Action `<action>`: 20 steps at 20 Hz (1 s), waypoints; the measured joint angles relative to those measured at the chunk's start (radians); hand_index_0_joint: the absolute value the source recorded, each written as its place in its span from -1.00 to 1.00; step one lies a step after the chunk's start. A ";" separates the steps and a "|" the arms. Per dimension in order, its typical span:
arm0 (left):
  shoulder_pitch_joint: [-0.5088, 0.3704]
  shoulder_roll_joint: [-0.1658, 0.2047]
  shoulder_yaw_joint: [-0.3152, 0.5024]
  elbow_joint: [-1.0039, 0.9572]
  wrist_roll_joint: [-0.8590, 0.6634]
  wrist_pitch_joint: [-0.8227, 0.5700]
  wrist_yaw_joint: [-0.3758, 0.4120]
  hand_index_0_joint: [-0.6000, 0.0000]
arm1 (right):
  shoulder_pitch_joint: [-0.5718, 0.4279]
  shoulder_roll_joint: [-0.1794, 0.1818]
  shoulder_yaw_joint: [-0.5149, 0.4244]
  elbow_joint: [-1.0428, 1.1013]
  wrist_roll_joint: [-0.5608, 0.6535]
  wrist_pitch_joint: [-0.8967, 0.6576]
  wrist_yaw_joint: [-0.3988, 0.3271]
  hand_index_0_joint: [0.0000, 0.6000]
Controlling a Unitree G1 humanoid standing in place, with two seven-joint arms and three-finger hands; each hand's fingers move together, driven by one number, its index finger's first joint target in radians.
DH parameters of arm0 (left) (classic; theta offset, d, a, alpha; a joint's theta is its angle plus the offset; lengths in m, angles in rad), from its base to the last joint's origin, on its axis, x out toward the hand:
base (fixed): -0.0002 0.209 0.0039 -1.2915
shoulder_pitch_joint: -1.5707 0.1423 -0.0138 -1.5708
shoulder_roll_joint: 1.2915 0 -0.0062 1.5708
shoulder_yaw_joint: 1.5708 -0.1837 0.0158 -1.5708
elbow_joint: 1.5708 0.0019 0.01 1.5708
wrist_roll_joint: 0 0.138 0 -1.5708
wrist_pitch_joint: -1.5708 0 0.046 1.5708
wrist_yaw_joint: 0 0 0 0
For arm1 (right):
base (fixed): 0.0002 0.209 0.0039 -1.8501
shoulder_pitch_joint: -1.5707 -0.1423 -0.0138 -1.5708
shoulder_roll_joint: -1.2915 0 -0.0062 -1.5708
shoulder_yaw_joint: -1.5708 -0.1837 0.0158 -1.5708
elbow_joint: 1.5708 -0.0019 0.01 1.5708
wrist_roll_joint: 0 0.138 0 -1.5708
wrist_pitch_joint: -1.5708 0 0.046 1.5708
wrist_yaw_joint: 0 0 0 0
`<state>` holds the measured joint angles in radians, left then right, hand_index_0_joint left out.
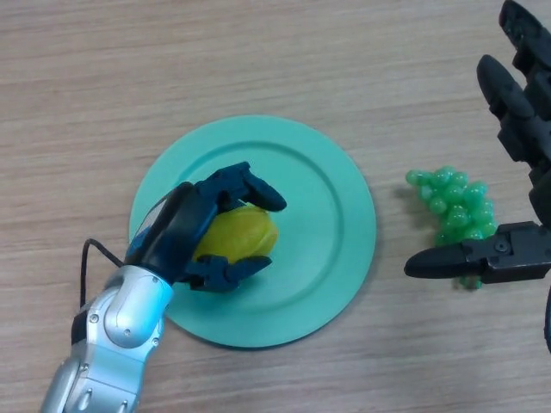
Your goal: Pick up the yellow starfruit and place it on the plate
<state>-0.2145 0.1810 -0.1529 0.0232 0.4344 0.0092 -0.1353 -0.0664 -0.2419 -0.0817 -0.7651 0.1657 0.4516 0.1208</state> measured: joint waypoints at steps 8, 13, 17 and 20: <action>0.008 -0.002 0.029 -0.263 -0.148 0.036 0.019 1.00 | -0.019 0.000 0.011 0.005 -0.040 0.012 0.000 -1.00; 0.060 0.045 0.245 -0.590 -0.758 0.279 0.046 1.00 | -0.037 0.003 0.026 0.010 -0.039 0.014 -0.001 -1.00; 0.120 0.087 0.315 -0.629 -0.845 0.279 0.078 1.00 | -0.043 0.004 0.041 0.030 -0.039 0.014 -0.002 -1.00; 0.157 0.085 0.319 -0.623 -0.800 0.279 0.077 1.00 | -0.046 0.004 0.041 0.051 -0.039 0.014 -0.002 -1.00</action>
<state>-0.0580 0.2656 0.1664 -0.5998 -0.3655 0.2885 -0.0581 -0.1126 -0.2380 -0.0410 -0.7141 0.1267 0.4652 0.1183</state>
